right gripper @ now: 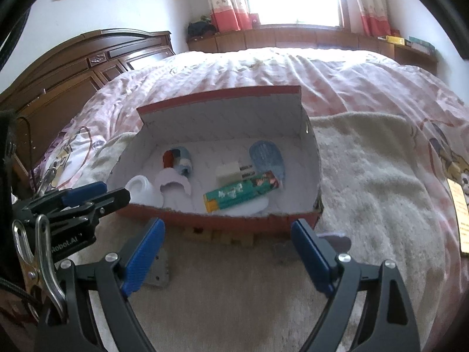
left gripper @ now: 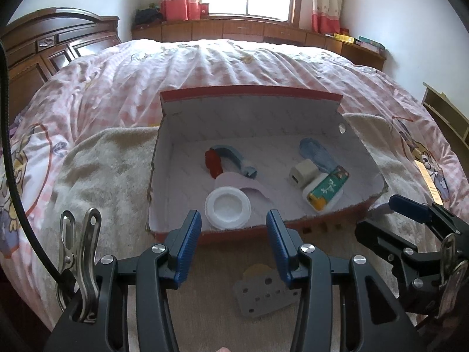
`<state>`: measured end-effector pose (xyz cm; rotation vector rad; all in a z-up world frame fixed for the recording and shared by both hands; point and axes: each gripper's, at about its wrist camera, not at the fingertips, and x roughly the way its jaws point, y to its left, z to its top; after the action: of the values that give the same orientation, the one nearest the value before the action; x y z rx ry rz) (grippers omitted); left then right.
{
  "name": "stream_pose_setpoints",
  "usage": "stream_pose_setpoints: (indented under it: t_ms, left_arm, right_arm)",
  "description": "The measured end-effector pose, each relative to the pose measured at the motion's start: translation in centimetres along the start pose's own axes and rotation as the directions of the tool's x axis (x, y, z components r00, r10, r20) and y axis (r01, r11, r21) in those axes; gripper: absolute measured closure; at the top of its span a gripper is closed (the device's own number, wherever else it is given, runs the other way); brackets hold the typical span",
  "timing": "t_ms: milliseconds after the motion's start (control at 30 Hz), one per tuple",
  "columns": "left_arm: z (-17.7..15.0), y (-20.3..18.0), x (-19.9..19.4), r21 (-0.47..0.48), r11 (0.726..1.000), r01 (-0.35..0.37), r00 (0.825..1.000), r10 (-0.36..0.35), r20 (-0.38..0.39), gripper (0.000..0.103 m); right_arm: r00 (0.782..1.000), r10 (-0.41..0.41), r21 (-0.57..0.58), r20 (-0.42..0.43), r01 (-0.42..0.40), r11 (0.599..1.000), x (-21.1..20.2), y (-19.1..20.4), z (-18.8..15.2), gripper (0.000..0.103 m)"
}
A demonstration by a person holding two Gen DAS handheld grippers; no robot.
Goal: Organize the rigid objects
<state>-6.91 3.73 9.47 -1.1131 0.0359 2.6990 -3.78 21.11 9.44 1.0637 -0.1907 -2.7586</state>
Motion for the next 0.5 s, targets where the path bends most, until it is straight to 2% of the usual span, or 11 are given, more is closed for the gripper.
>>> stream_pose_setpoints:
  t_ms: [500]
  left_arm:
    - [-2.8,-0.8,-1.2,-0.005,1.000,0.029,0.999,-0.030,-0.029,0.056]
  right_arm:
    - [0.998,-0.019,-0.011,-0.066,0.019,1.000,-0.9,-0.2,-4.0,0.012]
